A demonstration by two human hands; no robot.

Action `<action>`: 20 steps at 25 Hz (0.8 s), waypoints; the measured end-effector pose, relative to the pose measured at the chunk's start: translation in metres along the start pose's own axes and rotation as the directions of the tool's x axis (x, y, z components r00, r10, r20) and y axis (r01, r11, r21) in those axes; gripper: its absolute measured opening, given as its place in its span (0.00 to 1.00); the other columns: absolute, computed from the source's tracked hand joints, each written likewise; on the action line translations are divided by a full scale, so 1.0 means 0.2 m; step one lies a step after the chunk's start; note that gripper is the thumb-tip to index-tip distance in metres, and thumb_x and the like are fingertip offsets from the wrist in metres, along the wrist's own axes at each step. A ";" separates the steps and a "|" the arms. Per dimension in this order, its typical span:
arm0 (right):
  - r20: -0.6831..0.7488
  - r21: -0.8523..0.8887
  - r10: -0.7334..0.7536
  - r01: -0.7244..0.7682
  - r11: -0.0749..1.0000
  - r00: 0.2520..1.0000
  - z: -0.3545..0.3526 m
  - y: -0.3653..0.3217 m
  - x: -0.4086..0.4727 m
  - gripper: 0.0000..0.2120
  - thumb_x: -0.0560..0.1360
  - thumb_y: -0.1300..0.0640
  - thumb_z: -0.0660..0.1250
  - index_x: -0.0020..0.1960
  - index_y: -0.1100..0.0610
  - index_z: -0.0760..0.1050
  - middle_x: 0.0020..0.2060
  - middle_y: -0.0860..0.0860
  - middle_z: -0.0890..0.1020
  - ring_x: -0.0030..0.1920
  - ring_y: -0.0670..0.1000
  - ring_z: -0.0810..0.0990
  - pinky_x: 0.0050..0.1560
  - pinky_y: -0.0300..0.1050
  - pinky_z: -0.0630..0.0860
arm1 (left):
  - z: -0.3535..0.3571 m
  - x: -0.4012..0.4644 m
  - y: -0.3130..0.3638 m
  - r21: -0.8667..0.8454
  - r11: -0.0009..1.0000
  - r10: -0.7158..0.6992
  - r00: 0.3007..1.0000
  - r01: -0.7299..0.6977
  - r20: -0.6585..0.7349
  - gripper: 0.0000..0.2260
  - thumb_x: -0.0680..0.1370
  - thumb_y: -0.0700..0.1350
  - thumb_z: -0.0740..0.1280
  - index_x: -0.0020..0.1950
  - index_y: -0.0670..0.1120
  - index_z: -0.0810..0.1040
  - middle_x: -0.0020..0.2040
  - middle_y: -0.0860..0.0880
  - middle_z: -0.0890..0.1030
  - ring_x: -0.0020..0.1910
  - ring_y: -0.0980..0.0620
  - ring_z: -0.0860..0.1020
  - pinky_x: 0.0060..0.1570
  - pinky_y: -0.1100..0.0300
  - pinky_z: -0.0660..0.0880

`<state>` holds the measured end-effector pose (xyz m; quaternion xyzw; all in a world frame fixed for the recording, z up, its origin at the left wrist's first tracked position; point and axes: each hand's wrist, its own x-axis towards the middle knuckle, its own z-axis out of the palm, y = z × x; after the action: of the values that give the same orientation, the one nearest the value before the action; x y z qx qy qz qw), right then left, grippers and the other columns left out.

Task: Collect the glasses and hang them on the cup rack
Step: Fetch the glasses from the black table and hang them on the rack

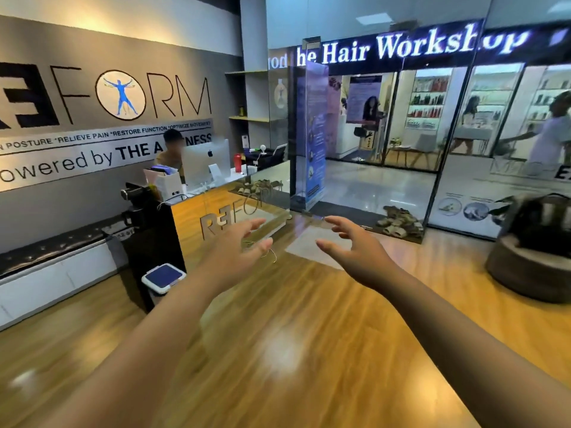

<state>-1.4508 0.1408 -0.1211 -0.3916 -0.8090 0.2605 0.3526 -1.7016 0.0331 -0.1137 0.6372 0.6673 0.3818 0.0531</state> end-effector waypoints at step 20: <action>-0.370 -0.079 0.313 -0.365 0.928 0.875 -0.81 1.25 0.64 0.29 0.79 0.38 0.70 0.77 0.42 0.69 0.70 0.48 0.77 0.64 0.43 0.73 0.59 0.43 0.70 | 1.34 1.54 0.42 -0.269 0.932 0.320 0.896 -0.241 0.307 0.24 0.82 0.55 0.68 0.77 0.55 0.70 0.73 0.56 0.75 0.69 0.55 0.73 0.66 0.58 0.70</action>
<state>-1.2700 0.4079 -0.1494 -0.5923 -0.6685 0.1843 0.4104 -1.5403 0.4180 -0.1256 0.7742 0.5004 0.3403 0.1851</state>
